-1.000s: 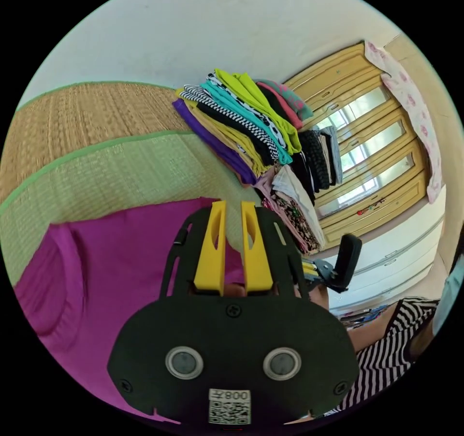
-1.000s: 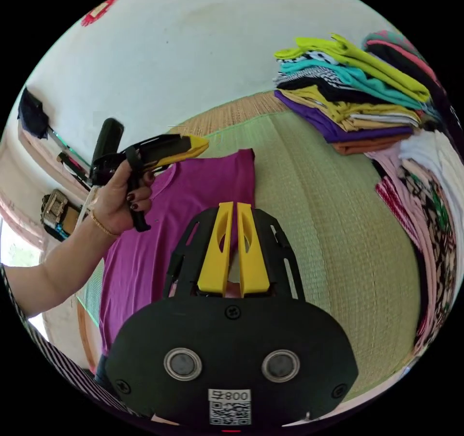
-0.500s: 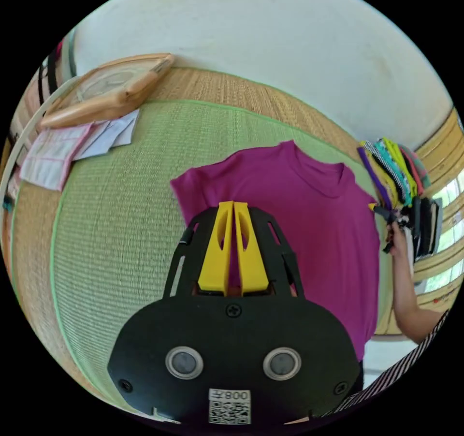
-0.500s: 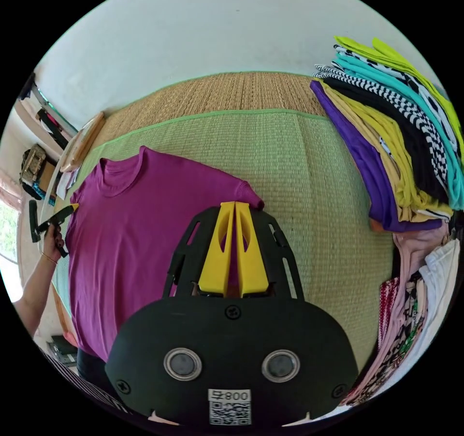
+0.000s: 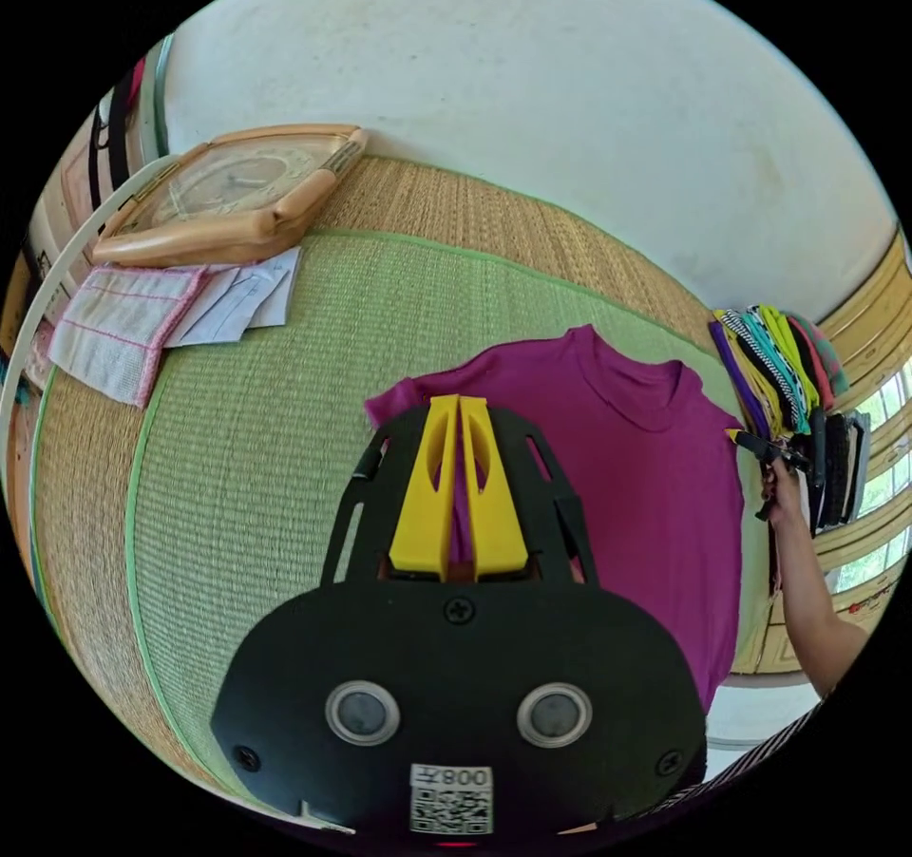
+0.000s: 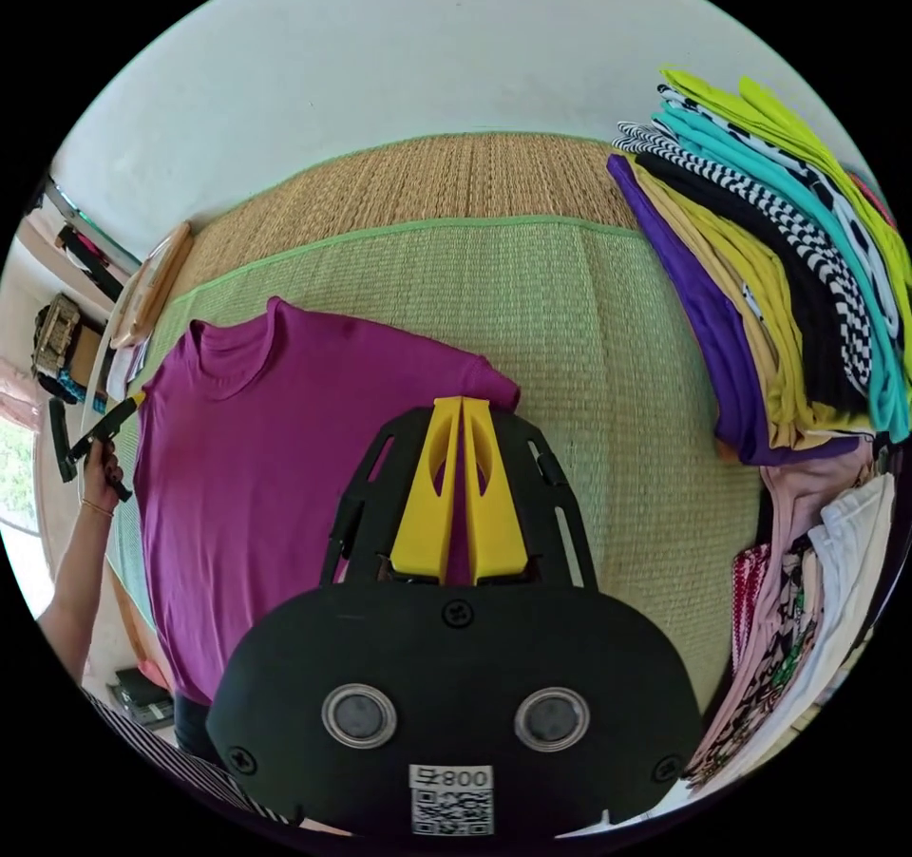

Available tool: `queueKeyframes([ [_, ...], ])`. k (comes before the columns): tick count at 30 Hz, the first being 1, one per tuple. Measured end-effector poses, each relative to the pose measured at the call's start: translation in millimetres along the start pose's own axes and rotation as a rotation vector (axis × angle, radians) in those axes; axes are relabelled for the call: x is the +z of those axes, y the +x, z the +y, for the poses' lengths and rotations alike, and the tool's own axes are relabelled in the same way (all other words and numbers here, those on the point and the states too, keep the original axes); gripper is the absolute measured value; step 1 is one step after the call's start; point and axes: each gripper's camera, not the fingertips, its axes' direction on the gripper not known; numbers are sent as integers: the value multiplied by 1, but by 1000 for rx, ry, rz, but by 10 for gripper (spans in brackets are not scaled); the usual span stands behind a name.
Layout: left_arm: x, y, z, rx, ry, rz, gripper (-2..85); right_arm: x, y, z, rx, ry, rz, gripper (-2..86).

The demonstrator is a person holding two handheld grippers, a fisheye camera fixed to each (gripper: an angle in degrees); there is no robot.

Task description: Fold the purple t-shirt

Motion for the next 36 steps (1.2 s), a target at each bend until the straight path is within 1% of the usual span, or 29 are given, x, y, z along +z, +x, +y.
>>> queueKeyframes([
  [4, 9, -6, 19, 36, -74, -29, 1, -20, -9, 16, -4, 88, -13, 1],
  [8, 6, 5, 32, 127, -16, 25, 1, -30, -37, 15, -72, 162, -61, 1],
  [12, 26, 26, 24, 220, -35, 86, 1, -1, -83, -9, -165, 141, -179, 1],
  [16, 52, 34, 16, 257, -65, 81, 1, 43, -111, -41, -195, 70, -164, 1],
  [17, 64, 33, 14, 251, -97, 72, 1, 49, -111, -45, -190, 56, -153, 1],
  [18, 68, 29, 14, 252, -78, 78, 1, 60, -109, -50, -181, 32, -139, 1],
  [19, 69, 26, 15, 246, -68, 77, 1, 60, -101, -52, -152, 62, -169, 1],
  [22, 74, 12, 19, 210, -78, 101, 1, 65, -83, -56, -118, 32, -243, 1],
  [24, 68, 0, 33, 191, -77, 111, 1, 63, -77, -52, -112, 25, -236, 1],
  [29, 30, -35, 90, 165, -67, 200, 3, 29, -52, -6, -121, 63, -268, 1],
  [32, 1, -61, 149, 163, -125, 224, 5, 0, -34, 57, -150, 46, -284, 1],
  [36, -34, -99, 244, 92, -227, 199, 12, -34, -3, 176, -141, -36, -266, 2],
])
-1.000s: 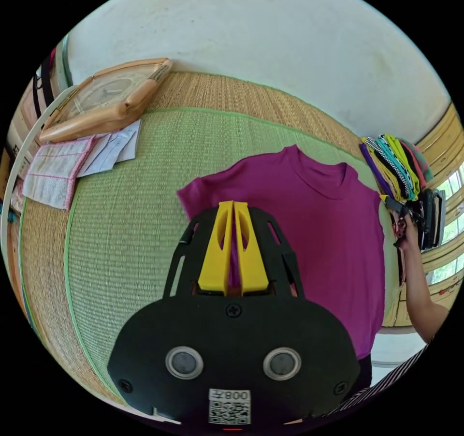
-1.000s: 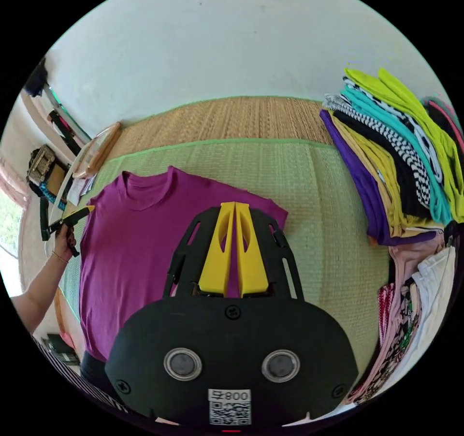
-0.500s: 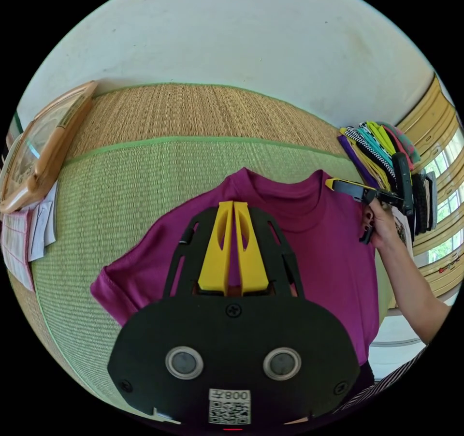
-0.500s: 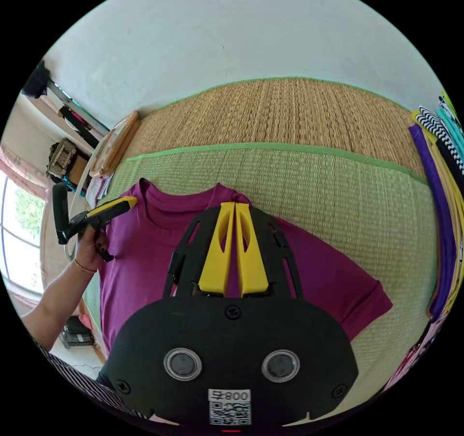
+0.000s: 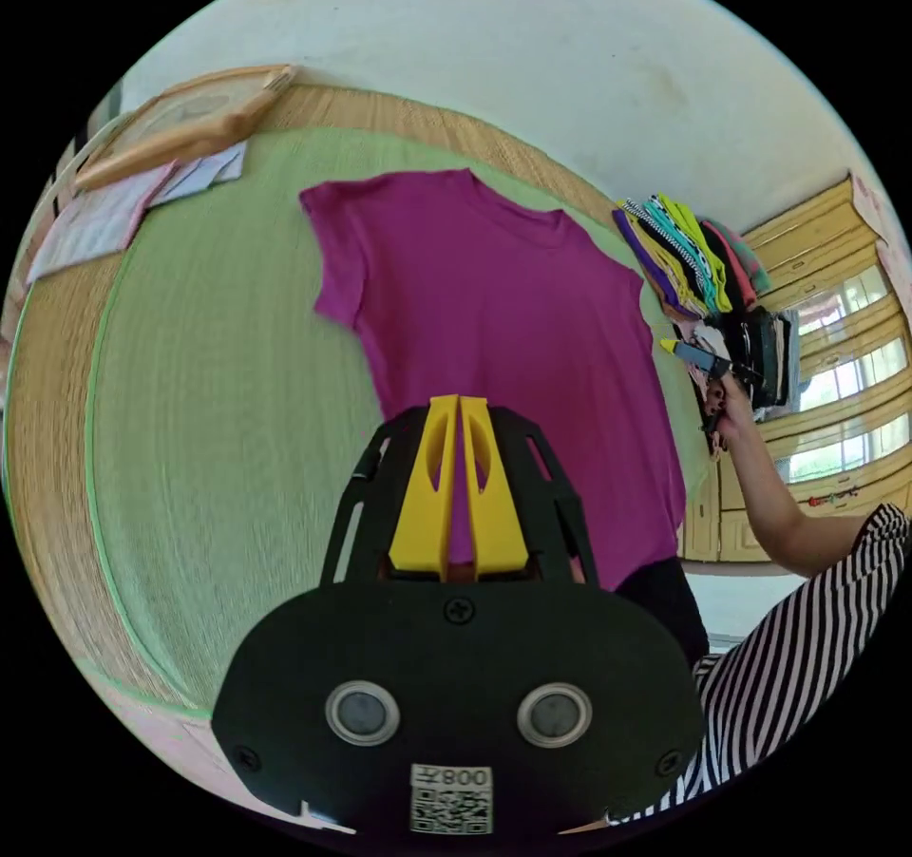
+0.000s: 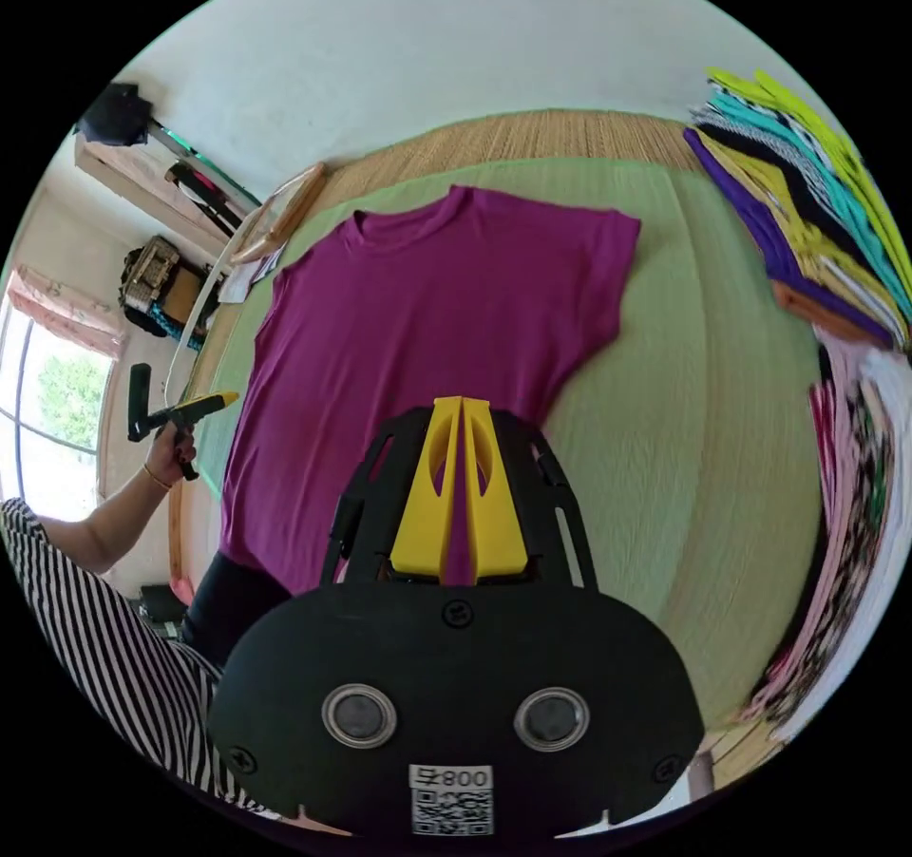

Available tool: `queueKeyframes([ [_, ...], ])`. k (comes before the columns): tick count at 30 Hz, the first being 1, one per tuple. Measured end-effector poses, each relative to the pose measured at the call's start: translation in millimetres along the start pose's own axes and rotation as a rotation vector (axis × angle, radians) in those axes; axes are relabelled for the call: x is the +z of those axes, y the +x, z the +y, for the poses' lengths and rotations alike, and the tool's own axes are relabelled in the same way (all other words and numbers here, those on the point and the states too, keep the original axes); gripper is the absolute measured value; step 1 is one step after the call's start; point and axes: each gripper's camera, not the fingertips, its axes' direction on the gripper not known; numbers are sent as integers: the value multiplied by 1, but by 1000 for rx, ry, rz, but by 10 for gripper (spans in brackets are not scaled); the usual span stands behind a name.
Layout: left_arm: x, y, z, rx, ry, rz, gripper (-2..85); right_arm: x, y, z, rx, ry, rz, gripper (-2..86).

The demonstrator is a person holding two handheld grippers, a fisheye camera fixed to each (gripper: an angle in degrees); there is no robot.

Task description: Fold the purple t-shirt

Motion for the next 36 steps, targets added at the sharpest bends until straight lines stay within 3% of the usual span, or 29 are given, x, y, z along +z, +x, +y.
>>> queueKeyframes([
  [7, -19, -42, 129, -239, -59, 74, 49, -33, 21, 173, 217, -115, -57, 10],
  [16, -14, -70, 229, -343, -119, 140, 72, -35, 35, 284, 351, -140, -99, 57],
  [20, 2, -90, 250, -392, -126, 226, 77, -27, 50, 307, 396, -127, -134, 73],
  [29, 21, -112, 265, -363, -149, 201, 26, -8, 78, 338, 453, -140, -206, 78],
  [36, 6, -143, 296, -393, -57, 286, 6, -2, 90, 358, 468, -146, -226, 79],
])
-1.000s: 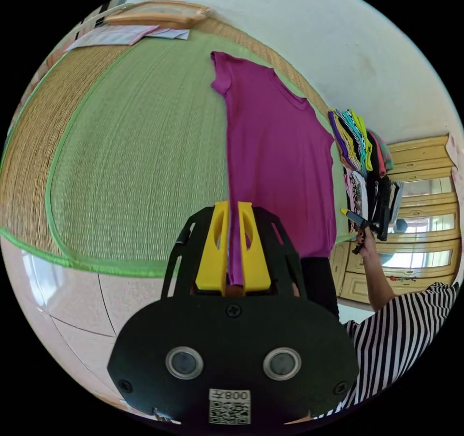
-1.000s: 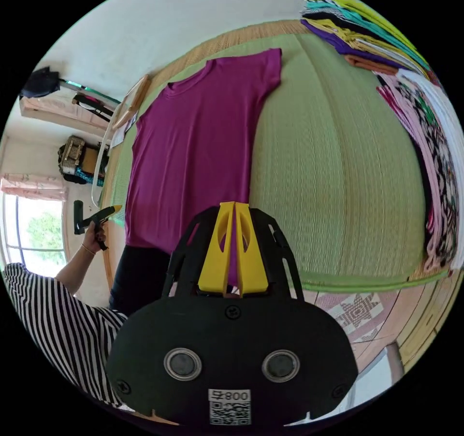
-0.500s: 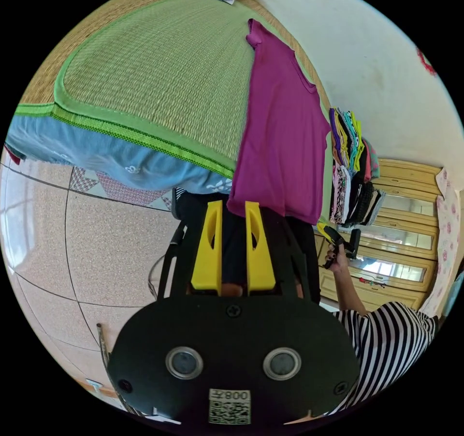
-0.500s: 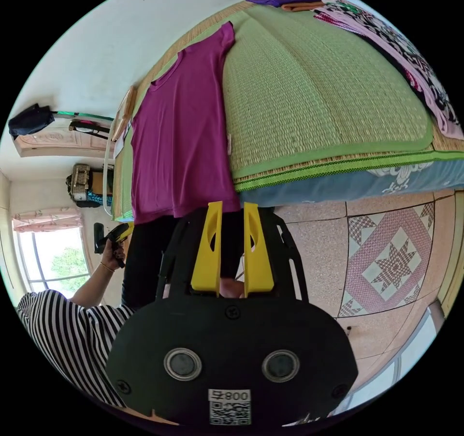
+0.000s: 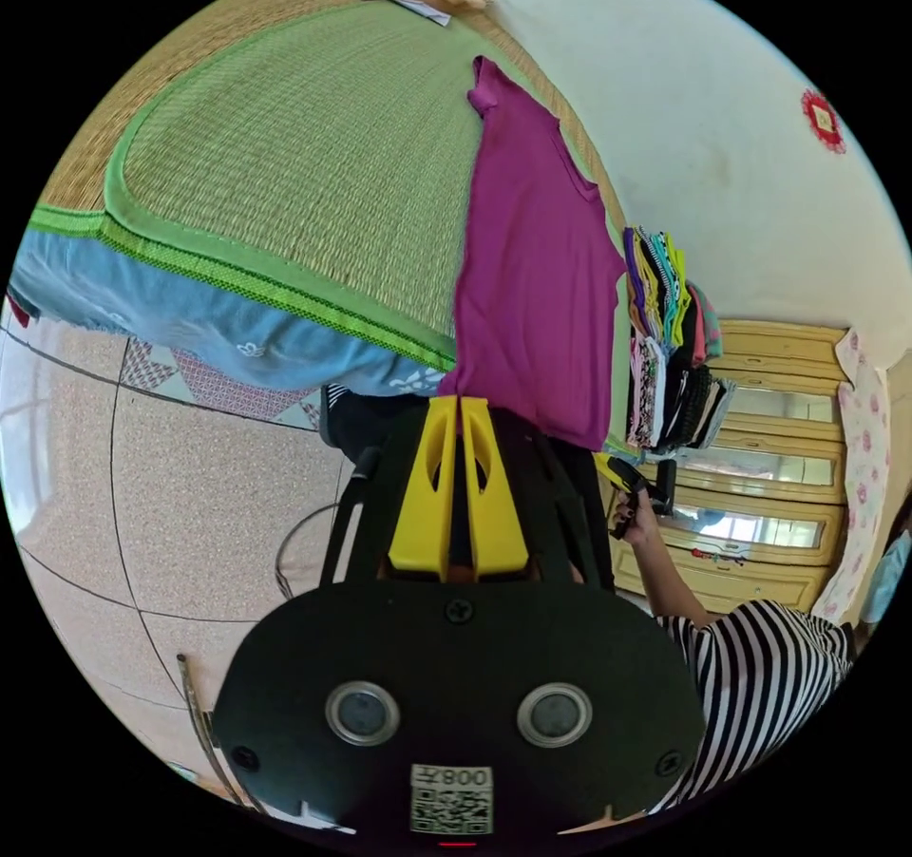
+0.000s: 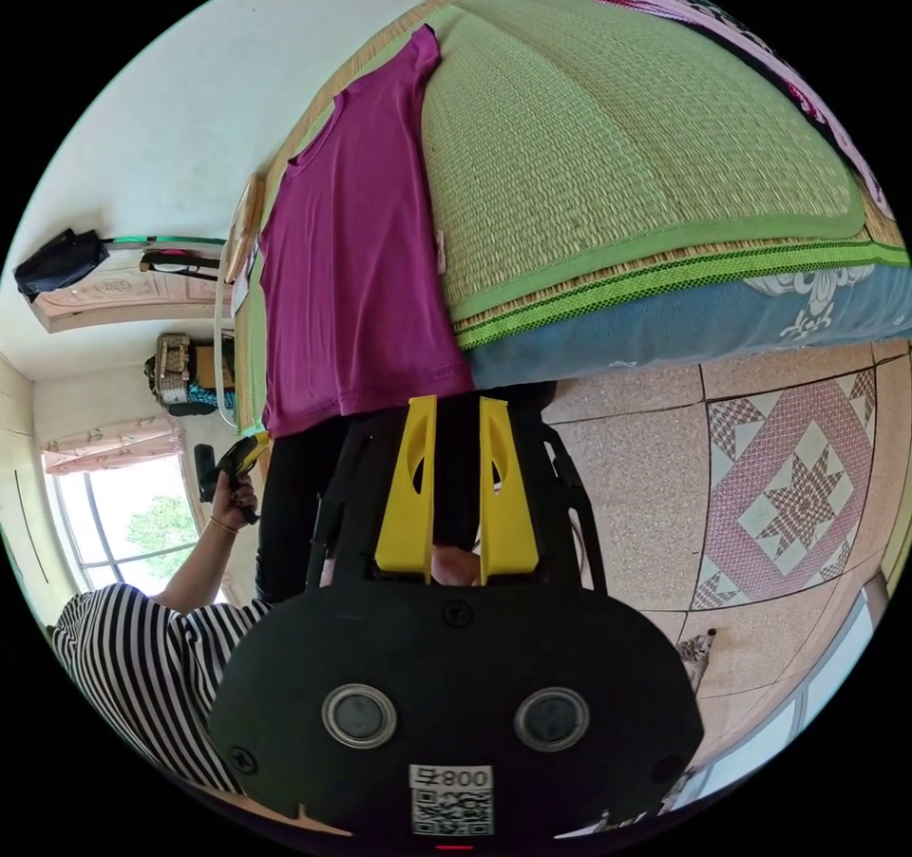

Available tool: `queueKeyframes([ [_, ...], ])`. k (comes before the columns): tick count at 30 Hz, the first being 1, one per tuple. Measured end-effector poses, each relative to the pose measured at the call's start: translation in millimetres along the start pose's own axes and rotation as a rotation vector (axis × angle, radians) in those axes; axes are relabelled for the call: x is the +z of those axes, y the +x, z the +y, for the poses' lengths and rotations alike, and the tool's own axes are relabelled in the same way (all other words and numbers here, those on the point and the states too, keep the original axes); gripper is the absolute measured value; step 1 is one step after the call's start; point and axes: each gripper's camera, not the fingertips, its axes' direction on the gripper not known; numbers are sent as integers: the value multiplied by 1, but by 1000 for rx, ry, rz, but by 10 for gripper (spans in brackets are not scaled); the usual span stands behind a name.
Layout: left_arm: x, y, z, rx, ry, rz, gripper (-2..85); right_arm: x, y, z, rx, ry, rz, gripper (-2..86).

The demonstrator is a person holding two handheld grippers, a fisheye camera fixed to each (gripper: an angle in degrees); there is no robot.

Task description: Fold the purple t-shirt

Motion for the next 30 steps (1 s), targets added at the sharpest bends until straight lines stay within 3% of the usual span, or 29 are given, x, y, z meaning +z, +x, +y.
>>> queueKeyframes([
  [9, -31, -26, 11, 32, 101, 144, 2, -2, 22, 10, 14, 4, -24, 82],
  [15, -34, -90, 19, -155, 132, 136, 2, -8, 38, 24, 30, 30, -35, 88],
  [30, -28, -93, 13, -163, 65, 52, 3, 9, 63, 10, 28, 54, -136, 94],
])
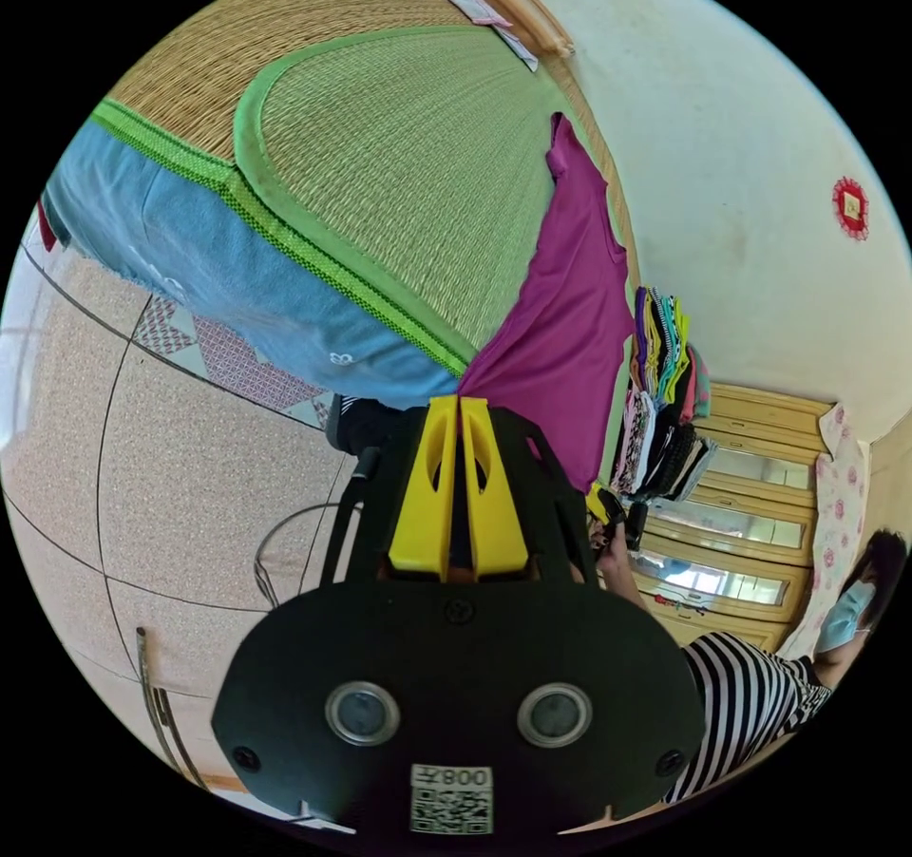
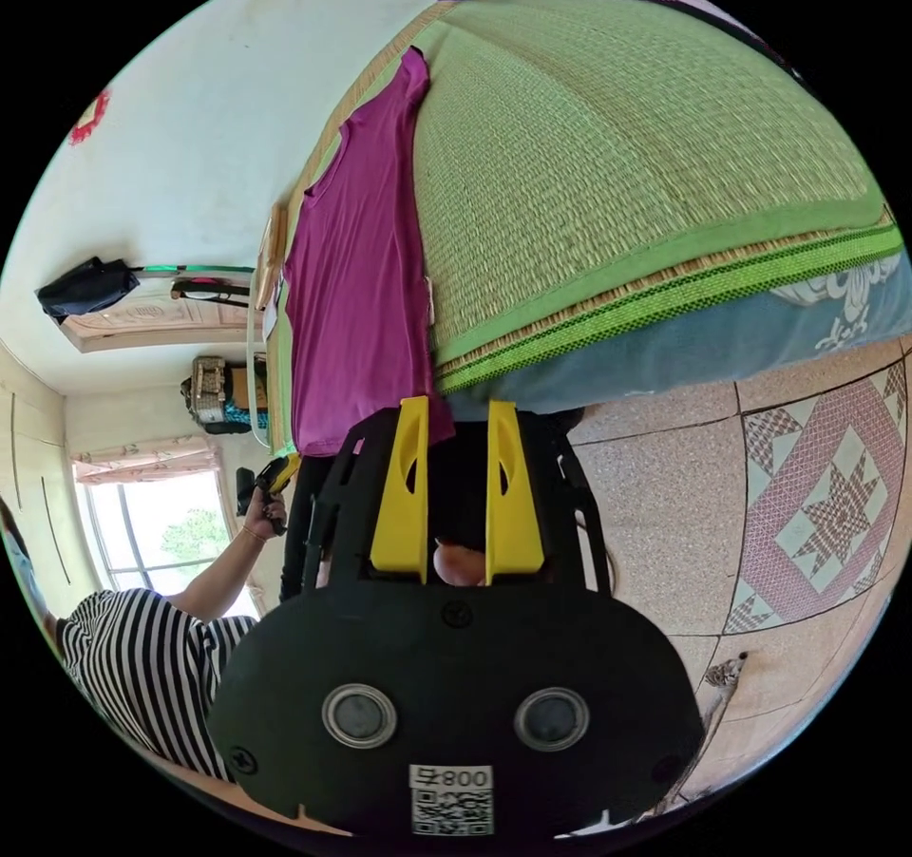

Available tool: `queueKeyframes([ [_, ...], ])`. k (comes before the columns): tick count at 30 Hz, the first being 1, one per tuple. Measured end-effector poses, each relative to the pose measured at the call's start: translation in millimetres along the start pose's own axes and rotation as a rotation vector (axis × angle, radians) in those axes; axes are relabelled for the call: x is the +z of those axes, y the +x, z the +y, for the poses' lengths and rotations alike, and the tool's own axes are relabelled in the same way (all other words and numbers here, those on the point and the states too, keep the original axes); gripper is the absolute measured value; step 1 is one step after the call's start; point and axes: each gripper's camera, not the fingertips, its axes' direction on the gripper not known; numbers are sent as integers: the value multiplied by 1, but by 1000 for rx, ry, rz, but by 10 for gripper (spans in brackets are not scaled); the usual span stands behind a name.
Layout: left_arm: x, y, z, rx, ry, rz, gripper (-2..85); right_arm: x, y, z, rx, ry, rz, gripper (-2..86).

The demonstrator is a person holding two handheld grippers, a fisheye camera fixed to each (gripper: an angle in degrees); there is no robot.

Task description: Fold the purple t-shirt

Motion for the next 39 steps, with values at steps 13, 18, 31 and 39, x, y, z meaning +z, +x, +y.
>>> queueKeyframes([
  [13, -5, 32, 0, 50, 5, 60, 3, -42, -18, 2, -63, 24, -114, 6],
  [18, -8, 51, 4, 80, 19, 124, 3, -67, -36, 0, -84, 32, -62, 4],
  [31, 5, 83, 5, 65, -16, -71, 2, -38, -36, -2, 79, 61, -16, 0],
  [39, 23, 185, -42, 300, 16, -135, 2, -9, -160, -56, -167, 64, 132, 0],
])
